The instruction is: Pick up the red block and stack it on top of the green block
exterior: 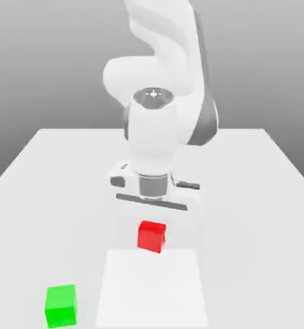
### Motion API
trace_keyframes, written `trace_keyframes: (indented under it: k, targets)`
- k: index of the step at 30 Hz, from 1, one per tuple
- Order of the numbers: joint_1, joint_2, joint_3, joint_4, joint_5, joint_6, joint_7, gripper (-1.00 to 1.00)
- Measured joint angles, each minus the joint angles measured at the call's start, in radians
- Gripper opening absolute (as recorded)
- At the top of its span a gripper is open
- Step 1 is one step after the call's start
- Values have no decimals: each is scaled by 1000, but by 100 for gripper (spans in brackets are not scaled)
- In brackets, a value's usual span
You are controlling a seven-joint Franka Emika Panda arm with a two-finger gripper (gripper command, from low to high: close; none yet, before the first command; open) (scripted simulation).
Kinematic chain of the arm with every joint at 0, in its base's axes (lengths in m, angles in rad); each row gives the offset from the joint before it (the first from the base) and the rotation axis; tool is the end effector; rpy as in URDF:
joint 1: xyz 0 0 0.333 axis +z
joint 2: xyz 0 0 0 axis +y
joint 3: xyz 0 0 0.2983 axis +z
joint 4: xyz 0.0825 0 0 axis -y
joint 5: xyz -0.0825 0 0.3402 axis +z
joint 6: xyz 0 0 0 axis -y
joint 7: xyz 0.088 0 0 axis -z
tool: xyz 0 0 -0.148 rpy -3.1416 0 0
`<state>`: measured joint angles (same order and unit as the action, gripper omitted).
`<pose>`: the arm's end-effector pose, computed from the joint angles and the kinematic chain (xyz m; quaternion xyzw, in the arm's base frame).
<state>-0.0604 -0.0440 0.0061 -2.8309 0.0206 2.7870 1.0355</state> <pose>0.3523 -0.0198 0.1963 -0.8501 0.5266 0.0016 0.0031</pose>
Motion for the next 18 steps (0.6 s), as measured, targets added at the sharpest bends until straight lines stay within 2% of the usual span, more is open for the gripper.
trace_keyframes:
  k: [10,15,16,18]
  targets:
    - [-179,169,-79,356,9,-189,-229,-100]
    - [-204,324,-78,409,29,-87,-273,-100]
    - [-206,347,-75,411,32,-65,-276,100]
    - [-206,347,-75,411,32,-65,-276,100]
